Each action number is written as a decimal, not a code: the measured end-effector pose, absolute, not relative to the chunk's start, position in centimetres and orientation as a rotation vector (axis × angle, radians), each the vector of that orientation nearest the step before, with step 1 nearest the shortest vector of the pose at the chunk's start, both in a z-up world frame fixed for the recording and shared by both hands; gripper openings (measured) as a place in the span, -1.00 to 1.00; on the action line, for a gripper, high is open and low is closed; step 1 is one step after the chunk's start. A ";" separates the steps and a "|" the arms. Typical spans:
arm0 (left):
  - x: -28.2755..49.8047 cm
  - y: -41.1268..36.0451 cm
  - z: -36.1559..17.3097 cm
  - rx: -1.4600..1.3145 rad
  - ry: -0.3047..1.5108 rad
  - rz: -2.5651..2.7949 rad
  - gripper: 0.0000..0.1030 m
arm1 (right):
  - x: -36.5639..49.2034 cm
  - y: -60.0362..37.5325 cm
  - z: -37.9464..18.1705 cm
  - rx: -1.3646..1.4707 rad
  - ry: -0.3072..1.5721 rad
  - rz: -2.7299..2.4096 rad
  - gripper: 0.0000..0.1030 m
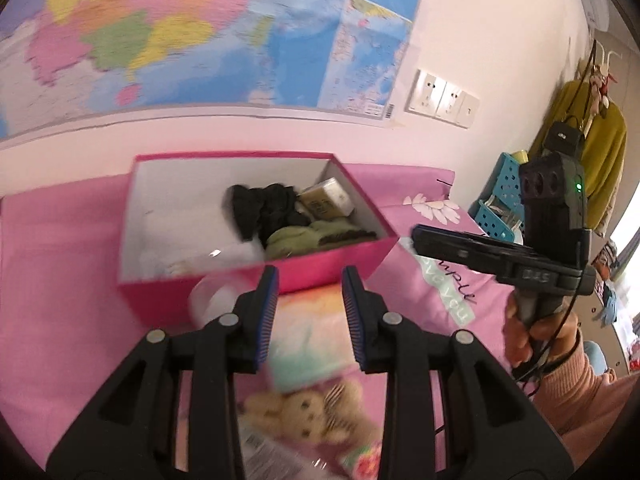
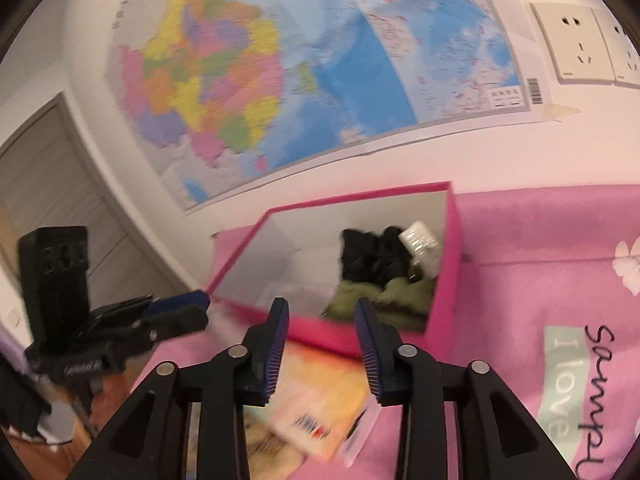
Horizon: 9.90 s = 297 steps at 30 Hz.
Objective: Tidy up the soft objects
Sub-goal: 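Move the open right gripper back over the beige teddy bear, then grasp the beige teddy bear with the right gripper and lift it, then carry the teddy bear into the pink box and open the right gripper, then move the right gripper down to the blue gingham scrunchie, then grasp the blue gingham scrunchie with the right gripper and lift it, then carry the scrunchie into the pink box and release it, then grasp the clear plastic packet with the right gripper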
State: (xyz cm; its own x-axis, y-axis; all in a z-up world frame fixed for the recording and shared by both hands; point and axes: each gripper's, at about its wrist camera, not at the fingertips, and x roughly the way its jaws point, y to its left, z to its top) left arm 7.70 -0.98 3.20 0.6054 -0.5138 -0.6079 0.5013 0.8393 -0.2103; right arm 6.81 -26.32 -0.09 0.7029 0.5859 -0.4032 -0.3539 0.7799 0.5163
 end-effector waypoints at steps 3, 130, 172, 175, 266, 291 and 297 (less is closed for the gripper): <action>6.4 1.1 2.3 -0.038 0.727 -0.553 -0.33 | 5.1 -25.4 -0.2 0.410 0.602 0.601 -0.24; 8.5 6.5 0.0 -0.096 0.759 -0.445 -0.10 | 8.0 -19.5 1.0 0.291 0.619 0.715 -0.30; -3.2 6.9 -5.8 -0.086 0.913 -0.515 -0.10 | -1.9 -9.3 -7.6 -0.001 0.887 1.037 -0.81; -3.6 6.8 -5.6 -0.112 0.911 -0.577 -0.10 | -1.7 -10.6 -6.7 0.053 0.854 1.013 -0.81; 1.4 6.7 -4.7 -0.068 0.883 -0.414 -0.31 | 4.0 -14.5 -2.8 0.209 0.761 0.907 -0.16; -2.0 7.4 -9.2 -0.135 1.019 -0.488 -0.21 | 1.7 -8.8 -8.8 0.122 0.968 0.945 -0.12; -2.0 6.8 -9.1 -0.123 1.012 -0.502 -0.21 | 2.6 -8.9 -8.9 0.135 0.976 0.931 -0.12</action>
State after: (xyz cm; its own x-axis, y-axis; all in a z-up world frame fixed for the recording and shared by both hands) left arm -2.02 6.79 -9.08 0.4279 -0.4570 -0.7798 0.3450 0.8800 -0.3264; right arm 2.62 -8.93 -8.94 0.2217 0.7273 -0.6496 -0.6145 0.6214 0.4861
